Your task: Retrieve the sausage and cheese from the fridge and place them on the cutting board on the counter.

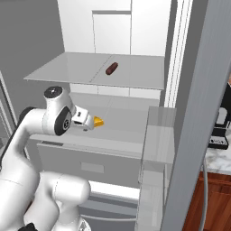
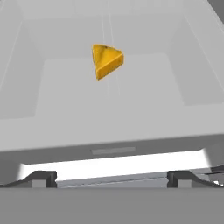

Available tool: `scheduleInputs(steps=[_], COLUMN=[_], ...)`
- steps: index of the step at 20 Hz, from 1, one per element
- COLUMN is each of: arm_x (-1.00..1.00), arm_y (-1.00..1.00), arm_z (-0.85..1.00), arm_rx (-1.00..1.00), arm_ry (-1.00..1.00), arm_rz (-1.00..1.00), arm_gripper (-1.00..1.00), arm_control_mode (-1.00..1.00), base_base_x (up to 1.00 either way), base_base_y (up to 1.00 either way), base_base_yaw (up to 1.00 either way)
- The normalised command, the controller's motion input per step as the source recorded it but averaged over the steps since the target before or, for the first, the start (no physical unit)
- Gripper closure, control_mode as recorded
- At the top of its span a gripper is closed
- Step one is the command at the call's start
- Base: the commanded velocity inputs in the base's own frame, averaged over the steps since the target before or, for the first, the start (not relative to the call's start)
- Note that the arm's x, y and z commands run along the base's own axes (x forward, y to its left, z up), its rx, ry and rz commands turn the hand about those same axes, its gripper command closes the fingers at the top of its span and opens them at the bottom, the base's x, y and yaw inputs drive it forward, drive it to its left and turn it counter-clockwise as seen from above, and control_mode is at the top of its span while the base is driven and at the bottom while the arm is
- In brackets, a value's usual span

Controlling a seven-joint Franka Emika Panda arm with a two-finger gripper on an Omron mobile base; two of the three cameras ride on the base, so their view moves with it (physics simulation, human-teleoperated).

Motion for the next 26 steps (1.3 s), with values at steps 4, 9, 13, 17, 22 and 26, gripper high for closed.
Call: scheduleInputs(steps=[4, 9, 13, 17, 22, 26], arm_x=[0.50, 0.49, 0.49, 0.59, 0.50, 0.46], arm_y=[0.00, 0.00, 0.00, 0.00, 0.00, 0.00], arm_z=[-0.27, -0.14, -0.11, -0.17, -0.27, -0.26], arm_rx=[0.00, 0.00, 0.00, 0.00, 0.00, 0.00], arm_ry=[0.00, 0.06, 0.05, 0.05, 0.07, 0.06], arm_rz=[0.00, 0.00, 0.00, 0.00, 0.00, 0.00], arm_gripper=[-1.00, -1.00, -1.00, -1.00, -1.00, -1.00], arm_control_mode=[-1.00, -1.00, -1.00, -1.00, -1.00, -1.00], base_base_x=[0.00, 0.00, 0.00, 0.00, 0.00, 0.00], base_base_y=[0.00, 0.00, 0.00, 0.00, 0.00, 0.00], base_base_yaw=[0.00, 0.00, 0.00, 0.00, 0.00, 0.00])
